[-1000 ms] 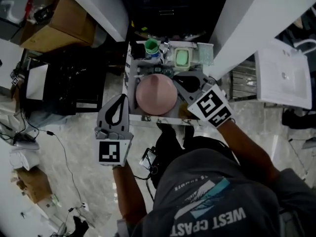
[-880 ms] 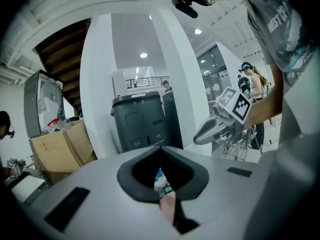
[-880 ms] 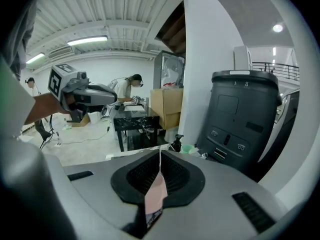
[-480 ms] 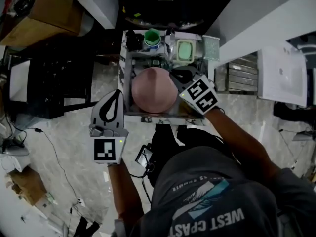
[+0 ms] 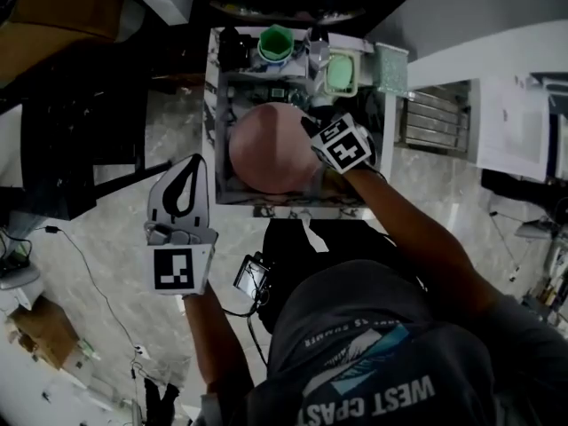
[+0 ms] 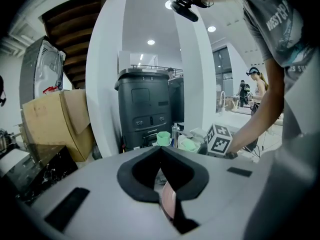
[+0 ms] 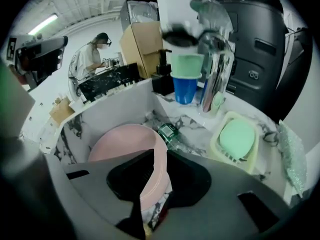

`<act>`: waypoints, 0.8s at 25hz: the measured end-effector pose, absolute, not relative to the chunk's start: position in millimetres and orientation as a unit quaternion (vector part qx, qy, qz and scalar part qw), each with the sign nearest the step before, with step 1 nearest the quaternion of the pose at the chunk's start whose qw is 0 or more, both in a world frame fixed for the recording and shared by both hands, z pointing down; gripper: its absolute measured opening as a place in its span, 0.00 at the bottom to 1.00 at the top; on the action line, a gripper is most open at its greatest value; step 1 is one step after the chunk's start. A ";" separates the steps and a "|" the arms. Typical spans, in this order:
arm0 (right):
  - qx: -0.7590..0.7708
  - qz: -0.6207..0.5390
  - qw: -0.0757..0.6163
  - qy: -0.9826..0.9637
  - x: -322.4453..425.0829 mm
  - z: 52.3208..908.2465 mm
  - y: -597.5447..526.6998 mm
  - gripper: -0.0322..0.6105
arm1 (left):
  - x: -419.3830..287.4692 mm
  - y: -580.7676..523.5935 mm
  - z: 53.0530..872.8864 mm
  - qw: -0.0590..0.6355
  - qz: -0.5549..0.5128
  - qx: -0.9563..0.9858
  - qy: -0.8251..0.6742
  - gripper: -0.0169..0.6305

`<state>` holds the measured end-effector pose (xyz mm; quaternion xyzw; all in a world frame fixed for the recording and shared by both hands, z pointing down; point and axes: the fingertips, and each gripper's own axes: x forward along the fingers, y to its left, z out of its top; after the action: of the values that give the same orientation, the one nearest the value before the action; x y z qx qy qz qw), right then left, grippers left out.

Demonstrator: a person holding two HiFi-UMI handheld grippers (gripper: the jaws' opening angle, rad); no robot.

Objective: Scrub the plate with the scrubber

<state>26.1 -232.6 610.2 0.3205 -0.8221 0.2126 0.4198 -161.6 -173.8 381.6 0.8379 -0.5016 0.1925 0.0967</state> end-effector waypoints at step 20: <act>0.328 0.289 0.470 -0.767 39.8 701.5 -232.3 0.20 | -190.6 -177.8 428.9 0.141 0.192 0.832 -0.500 0.03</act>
<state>39.8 -232.3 701.5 0.3285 -0.7667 0.2889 0.4699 -190.6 -177.8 428.9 0.8324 -0.5003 0.1923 0.1408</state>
